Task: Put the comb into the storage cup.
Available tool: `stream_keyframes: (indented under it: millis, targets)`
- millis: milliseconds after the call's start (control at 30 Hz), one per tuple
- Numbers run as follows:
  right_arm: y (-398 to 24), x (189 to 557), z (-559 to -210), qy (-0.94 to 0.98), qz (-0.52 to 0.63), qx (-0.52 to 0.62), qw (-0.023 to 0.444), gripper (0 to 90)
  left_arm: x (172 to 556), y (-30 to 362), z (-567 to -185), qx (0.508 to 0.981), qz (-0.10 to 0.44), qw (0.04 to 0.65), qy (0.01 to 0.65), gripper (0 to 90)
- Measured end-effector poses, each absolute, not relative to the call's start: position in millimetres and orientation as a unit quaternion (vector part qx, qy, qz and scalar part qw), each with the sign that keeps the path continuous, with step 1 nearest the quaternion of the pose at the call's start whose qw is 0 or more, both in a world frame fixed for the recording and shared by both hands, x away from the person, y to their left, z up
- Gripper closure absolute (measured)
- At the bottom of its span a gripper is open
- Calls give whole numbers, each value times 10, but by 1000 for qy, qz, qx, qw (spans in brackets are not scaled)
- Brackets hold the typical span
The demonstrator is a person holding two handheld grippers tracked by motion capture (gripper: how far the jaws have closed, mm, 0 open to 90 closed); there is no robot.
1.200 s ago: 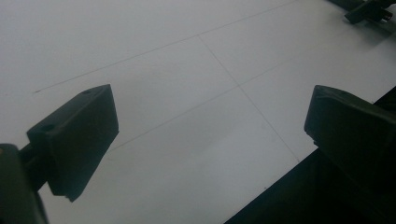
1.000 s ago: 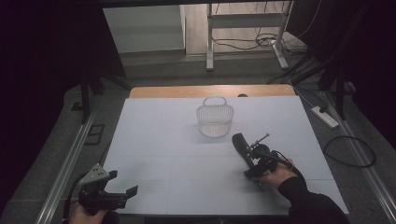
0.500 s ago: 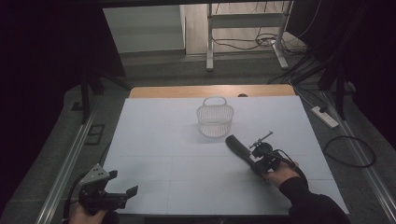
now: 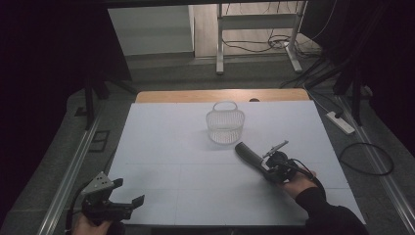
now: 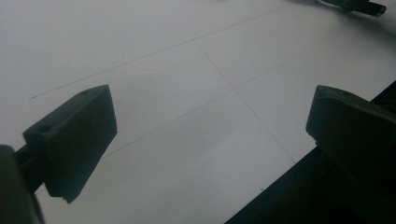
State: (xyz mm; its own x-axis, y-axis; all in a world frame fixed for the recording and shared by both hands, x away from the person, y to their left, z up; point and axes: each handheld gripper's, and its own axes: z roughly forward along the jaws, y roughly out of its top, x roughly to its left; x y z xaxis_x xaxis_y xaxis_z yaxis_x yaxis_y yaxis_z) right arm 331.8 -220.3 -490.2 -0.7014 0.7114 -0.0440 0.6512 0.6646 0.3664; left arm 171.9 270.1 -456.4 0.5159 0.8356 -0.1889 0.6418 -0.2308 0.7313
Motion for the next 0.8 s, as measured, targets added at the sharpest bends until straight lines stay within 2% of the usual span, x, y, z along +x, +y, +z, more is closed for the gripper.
stream_keyframes:
  millis: [467,800]
  targets:
    - [-2339,3229,-4771,899,208,372,107,718,1823,2599,-4534,786,131,420,435,0]
    - [-2433,3155,-4671,891,238,366,128,718,2007,2507,-4465,786,106,443,417,0]
